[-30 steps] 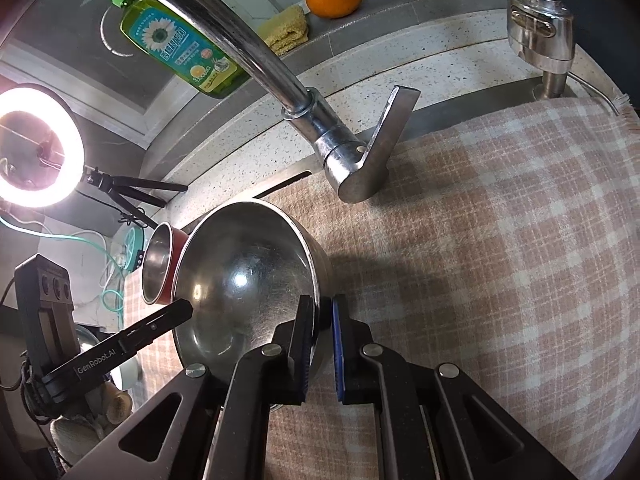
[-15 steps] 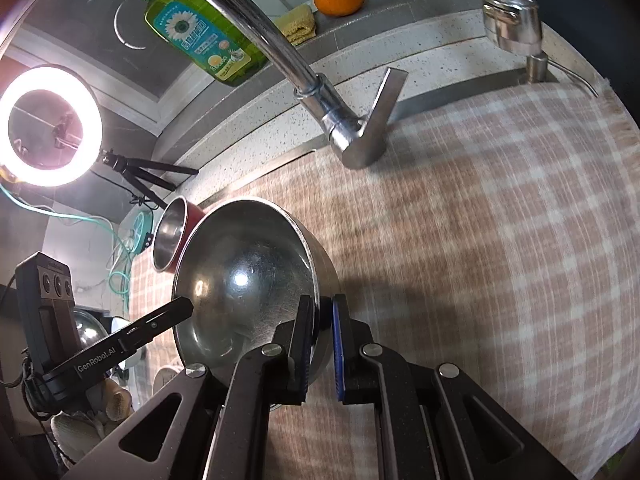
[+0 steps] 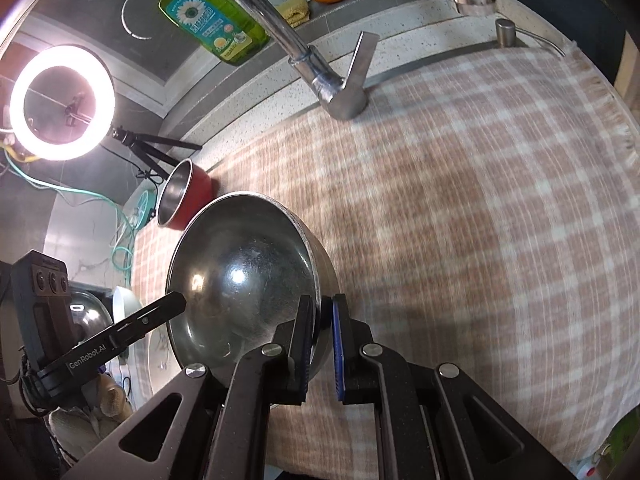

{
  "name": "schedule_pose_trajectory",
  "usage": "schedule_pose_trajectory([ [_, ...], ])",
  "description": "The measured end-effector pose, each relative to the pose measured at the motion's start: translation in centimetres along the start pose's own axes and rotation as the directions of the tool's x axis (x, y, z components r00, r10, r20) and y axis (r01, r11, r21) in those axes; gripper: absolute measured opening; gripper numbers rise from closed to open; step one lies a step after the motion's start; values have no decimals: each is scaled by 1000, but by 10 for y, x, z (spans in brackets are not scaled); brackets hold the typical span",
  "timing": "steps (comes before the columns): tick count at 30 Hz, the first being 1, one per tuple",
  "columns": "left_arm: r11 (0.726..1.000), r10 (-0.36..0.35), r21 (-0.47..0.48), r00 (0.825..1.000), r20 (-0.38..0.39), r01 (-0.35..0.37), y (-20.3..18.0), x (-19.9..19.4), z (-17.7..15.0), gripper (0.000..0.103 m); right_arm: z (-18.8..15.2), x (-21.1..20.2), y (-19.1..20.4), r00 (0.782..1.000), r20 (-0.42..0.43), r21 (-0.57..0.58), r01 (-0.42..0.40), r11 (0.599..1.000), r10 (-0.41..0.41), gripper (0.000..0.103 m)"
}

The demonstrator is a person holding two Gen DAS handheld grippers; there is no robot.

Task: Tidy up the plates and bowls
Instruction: 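Lift the large steel bowl with both grippers and carry it toward the plate stack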

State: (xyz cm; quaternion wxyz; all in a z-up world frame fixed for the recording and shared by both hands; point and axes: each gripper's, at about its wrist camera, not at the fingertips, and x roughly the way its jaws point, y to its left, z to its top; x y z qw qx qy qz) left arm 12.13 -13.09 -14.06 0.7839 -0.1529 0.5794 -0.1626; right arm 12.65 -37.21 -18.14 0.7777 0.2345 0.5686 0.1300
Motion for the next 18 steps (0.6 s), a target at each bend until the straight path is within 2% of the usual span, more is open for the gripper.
schedule_pose_trajectory([
  [18,1000,-18,-21,1000,-23,18,6,-3,-45,9,-51,-1,-9,999,-44,12,-5,1000,6,9],
])
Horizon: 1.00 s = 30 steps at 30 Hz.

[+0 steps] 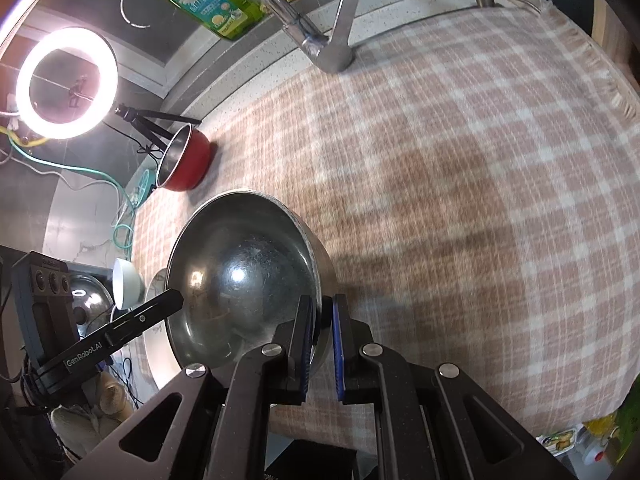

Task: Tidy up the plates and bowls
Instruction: 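Lift the large steel bowl with both grippers and carry it toward the plate stack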

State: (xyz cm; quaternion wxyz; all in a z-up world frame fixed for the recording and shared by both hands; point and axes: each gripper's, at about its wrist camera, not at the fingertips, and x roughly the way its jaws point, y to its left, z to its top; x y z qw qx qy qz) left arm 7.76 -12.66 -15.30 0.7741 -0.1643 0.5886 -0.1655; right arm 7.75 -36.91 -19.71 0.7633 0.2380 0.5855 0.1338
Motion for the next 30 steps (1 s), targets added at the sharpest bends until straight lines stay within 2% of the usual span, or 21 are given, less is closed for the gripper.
schedule_pose_trajectory([
  [11,1000,-1,24,999,-38,2,-6,10,-15,9,-13,-6,-10,1000,-2,21,19,1000,-19,9],
  [30,999,9,49,997,-70,-5,-5,17,-21,9,-30,-9,-12,1000,-17,24,26,999,-26,9],
])
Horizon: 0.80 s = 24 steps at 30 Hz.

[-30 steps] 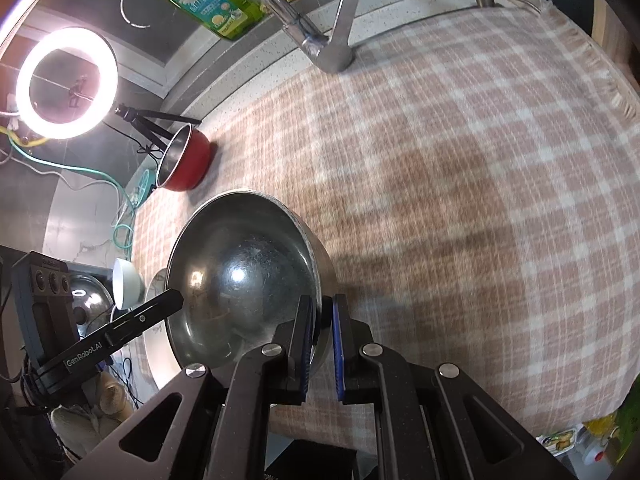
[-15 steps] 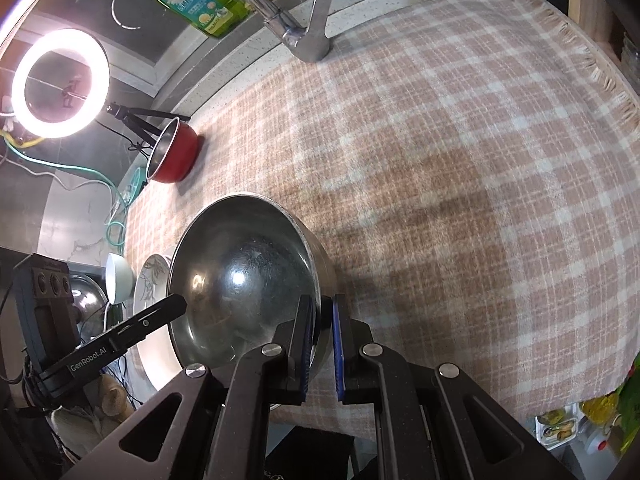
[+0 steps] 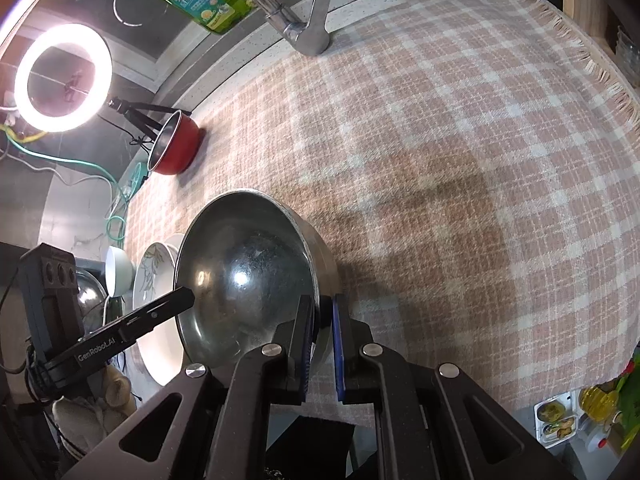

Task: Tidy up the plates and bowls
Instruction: 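Lift the large steel bowl with both grippers and carry it toward the plate stack, then lower the large steel bowl onto the cloth beside the plate stack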

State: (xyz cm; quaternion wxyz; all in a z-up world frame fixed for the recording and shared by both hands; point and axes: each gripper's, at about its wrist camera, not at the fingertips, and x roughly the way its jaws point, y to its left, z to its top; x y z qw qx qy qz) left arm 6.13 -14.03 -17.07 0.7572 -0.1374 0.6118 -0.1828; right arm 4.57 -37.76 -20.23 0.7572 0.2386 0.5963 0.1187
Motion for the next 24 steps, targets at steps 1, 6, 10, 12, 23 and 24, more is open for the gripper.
schedule_pose_trajectory([
  [1,1000,1,4,1000,0,-1,0,0,0,9,-1,0,0,1000,0,0,1,1000,-1,9],
  [6,1000,-1,13,1000,-3,1,-1,0,1,9,-5,-1,-1,1000,-3,2,2,1000,-2,9],
  [10,1000,5,20,1000,-5,-5,0,1,1,9,-7,-2,-1,1000,-3,5,-1,1000,1,9],
  [12,1000,5,21,1000,-6,-5,-1,1,1,9,-8,-2,-1,1000,-3,6,-1,1000,1,9],
  [23,1000,13,23,1000,-8,-13,0,0,0,12,-7,-1,0,1000,-9,14,-5,1000,5,12],
  [24,1000,9,22,1000,-8,-9,1,0,1,12,-7,-1,0,1000,-9,13,-6,1000,6,12],
])
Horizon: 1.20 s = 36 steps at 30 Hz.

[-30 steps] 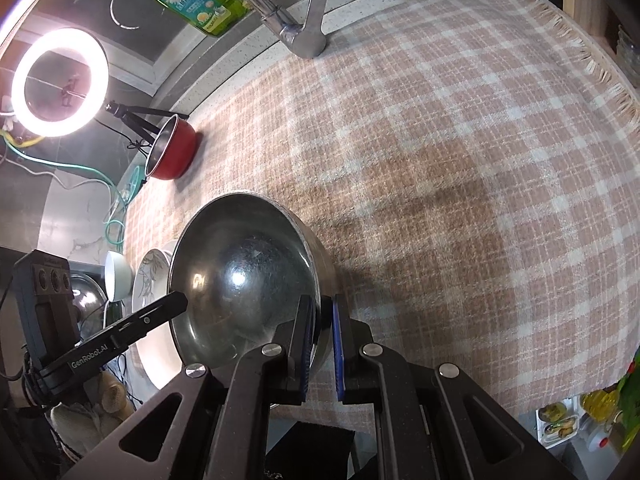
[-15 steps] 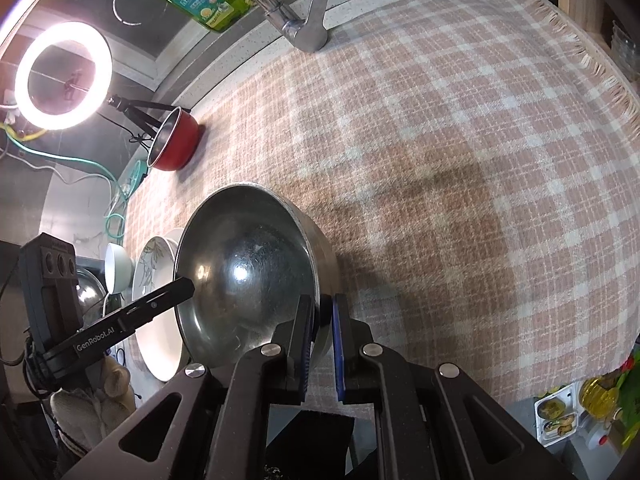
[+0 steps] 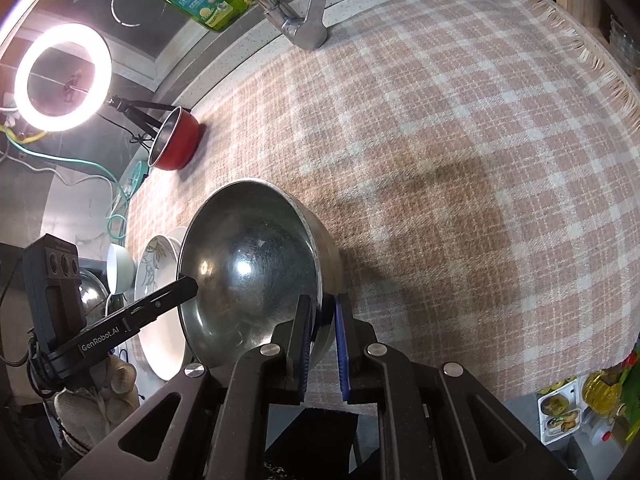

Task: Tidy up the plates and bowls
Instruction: 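Lower the large steel bowl onto the cloth beside the plate stack, then open both grippers and lift them off the large steel bowl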

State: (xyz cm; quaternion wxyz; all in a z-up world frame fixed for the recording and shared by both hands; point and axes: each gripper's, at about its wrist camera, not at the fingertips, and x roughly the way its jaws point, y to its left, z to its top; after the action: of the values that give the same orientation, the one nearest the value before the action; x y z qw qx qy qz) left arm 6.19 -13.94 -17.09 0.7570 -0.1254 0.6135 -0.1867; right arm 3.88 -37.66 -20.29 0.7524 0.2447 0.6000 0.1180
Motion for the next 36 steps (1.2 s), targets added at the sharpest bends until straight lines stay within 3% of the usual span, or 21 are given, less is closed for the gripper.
schedule_pose_trajectory([
  [16,999,-28,-22,995,99,30,9,-41,7,12,12,-25,10,997,79,-30,6,1000,-4,15],
  [25,997,-9,-80,985,174,23,43,-80,12,12,24,-36,46,992,116,-97,-38,995,49,16],
  [36,986,28,-166,972,234,12,100,-122,28,12,45,-25,110,987,94,-169,-110,979,127,16],
])
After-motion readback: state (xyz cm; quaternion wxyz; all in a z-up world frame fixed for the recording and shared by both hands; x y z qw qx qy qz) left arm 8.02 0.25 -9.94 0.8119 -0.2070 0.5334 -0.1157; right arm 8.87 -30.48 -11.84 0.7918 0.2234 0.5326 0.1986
